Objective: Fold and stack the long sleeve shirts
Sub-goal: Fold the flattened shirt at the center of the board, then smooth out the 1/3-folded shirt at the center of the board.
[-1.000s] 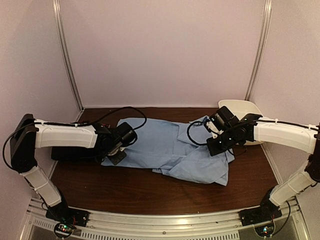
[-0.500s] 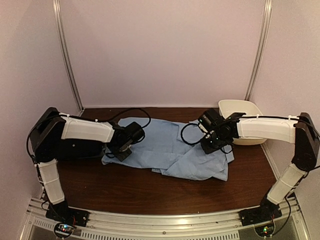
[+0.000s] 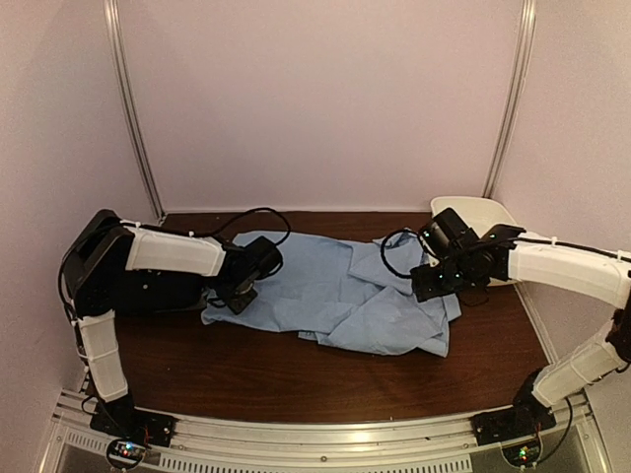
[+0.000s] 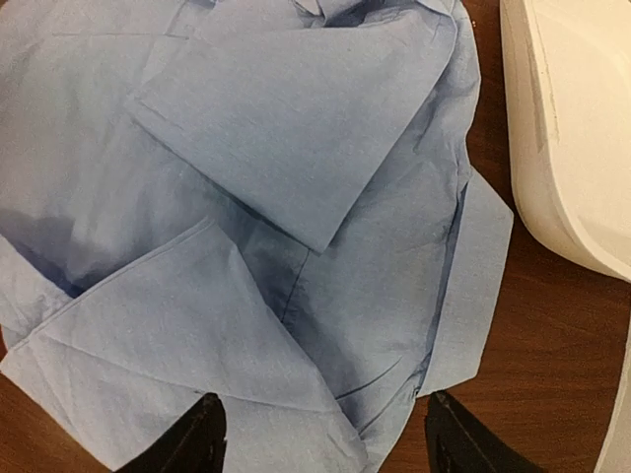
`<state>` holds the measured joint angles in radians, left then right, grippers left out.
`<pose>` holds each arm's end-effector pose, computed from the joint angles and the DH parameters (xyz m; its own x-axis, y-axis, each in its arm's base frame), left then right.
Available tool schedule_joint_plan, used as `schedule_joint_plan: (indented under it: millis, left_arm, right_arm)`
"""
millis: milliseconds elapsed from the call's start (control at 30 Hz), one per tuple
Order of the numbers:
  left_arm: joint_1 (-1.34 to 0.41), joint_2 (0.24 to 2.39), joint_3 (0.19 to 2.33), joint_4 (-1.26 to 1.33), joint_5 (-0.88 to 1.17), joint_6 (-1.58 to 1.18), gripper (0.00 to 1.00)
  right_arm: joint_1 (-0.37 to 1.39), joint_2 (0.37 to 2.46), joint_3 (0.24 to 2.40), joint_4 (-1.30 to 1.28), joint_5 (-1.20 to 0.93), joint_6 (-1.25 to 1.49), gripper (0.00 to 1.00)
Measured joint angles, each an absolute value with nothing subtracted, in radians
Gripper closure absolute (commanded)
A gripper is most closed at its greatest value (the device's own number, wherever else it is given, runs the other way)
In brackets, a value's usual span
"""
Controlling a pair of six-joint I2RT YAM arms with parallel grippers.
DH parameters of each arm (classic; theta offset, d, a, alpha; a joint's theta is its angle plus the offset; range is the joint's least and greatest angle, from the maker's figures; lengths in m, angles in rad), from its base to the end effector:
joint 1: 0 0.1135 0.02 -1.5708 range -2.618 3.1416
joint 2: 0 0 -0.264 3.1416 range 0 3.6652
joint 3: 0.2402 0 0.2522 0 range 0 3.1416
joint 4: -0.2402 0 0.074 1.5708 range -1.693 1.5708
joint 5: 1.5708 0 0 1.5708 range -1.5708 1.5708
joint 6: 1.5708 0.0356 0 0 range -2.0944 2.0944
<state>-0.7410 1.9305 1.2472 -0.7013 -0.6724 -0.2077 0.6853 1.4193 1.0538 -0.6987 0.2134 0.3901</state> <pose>0.2803 -0.2264 0.1524 -0.8008 0.5140 -0.3074 0.2840 0.7777 0.5608 0.2240 0.1734 0.2478 -0.8311 -0.1993 -0.5192 -0.2410 0.9704 0.0132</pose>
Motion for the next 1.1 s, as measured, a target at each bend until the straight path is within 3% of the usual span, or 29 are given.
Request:
schedule_joint_plan:
  millis: [100,300,667,867,1100]
  left_arm:
    - [-0.741,1.924,1.253,-0.682,-0.671,-0.218,0.27]
    - [-0.741,1.798,1.217,-0.593,-0.574,-0.241,0.16]
    - [-0.741,1.576,0.987,-0.387,-0.362,-0.312,0.13]
    - [-0.741,1.563,0.894,-0.312,-0.339,-0.36,0.12]
    - [-0.733,1.583,0.883,-0.257,-0.333,-0.393,0.12]
  right_arm:
    - [0.699,1.278,0.976,-0.694,0.181,0.44,0.21]
    - [0.76,1.087,0.804,-0.704,0.128,0.582,0.21]
    - [0.8,0.998,0.574,-0.622,0.028,0.773,0.39]
    - [0.802,0.998,0.523,-0.559,-0.001,0.809,0.54]
    - [0.804,0.953,0.483,-0.516,-0.037,0.841,0.84]
